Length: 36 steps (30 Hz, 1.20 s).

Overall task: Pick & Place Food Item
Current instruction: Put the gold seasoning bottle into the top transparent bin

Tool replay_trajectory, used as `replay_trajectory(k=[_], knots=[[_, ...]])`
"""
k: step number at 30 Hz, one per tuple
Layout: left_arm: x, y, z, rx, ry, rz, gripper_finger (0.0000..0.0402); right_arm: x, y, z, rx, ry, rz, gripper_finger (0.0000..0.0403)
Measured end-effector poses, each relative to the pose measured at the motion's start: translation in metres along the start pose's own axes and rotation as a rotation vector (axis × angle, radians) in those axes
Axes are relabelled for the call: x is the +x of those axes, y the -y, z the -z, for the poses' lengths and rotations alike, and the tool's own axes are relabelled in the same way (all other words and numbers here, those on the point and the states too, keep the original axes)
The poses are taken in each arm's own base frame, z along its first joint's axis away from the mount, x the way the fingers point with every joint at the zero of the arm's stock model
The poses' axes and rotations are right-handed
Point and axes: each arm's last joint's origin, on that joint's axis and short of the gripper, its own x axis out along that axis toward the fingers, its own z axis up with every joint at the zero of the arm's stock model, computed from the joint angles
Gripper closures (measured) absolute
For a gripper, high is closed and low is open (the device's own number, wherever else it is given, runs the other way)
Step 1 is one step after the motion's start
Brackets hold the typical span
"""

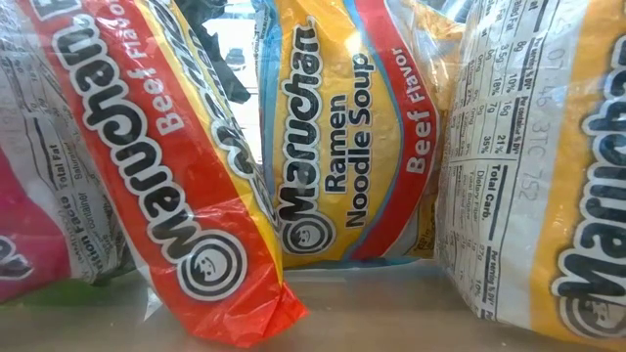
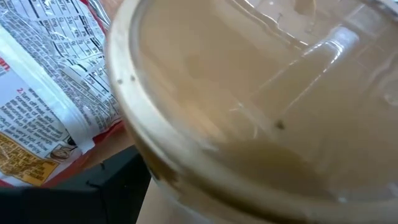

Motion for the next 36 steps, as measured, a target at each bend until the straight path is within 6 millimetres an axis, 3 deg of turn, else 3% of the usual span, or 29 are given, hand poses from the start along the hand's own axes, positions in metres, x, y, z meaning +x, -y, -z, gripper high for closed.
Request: replay_trajectory(k=[9, 24, 36], knots=[[0.0, 0.0, 0.0, 0.0, 0.0, 0.0, 0.032, 0.0, -0.0024, -0.0003, 0.022, 0.003, -0.018, 0.0074], [0.0, 0.0, 0.0, 0.0, 0.0, 0.0, 0.032, -0.0001, -0.006, -0.0009, 0.055, 0.009, -0.044, 0.0116], [0.0, 0.0, 0.0, 0.0, 0.0, 0.0, 0.032, -0.0002, -0.0063, -0.001, 0.059, 0.009, -0.047, 0.0119]])
